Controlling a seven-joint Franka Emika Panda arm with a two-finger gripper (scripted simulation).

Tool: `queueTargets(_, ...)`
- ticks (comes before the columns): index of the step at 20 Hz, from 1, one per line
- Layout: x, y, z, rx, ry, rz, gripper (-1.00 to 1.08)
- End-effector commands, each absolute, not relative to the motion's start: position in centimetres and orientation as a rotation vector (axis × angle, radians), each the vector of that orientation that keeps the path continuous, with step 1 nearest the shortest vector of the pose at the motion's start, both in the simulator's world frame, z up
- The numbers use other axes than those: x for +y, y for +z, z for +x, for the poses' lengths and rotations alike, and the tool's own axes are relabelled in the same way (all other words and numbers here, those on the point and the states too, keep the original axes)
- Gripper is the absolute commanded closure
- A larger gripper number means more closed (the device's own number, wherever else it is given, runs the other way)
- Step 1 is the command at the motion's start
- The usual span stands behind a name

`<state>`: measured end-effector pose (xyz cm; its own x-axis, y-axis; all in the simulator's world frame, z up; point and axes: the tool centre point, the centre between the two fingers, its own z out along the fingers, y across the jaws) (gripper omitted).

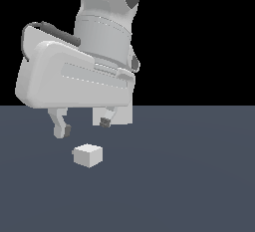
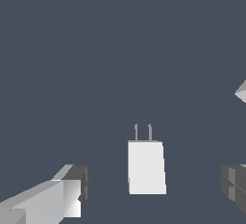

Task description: Plug the charger into the wall socket.

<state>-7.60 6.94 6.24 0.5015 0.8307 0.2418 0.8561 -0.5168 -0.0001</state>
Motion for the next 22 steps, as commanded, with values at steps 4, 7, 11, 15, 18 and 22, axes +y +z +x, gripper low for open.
queueTargets(4,7.0,6.1,-7.7,-1.492,-0.323,-2.607,-0.92)
queueTargets(7,6.9,6.2,-7.6,-1.482,-0.321,-2.614,-0.92)
queueTargets(11,6.9,6.1,-7.6,-1.482,-0.321,-2.614,-0.92)
queueTargets(15,6.9,5.5,-7.6,-1.482,-0.320,-2.615,-0.92)
queueTargets(18,6.9,4.3,-7.7,-1.482,-0.319,-2.615,-0.92)
queueTargets(22,6.9,2.5,-7.7,-1.481,-0.319,-2.616,-0.92)
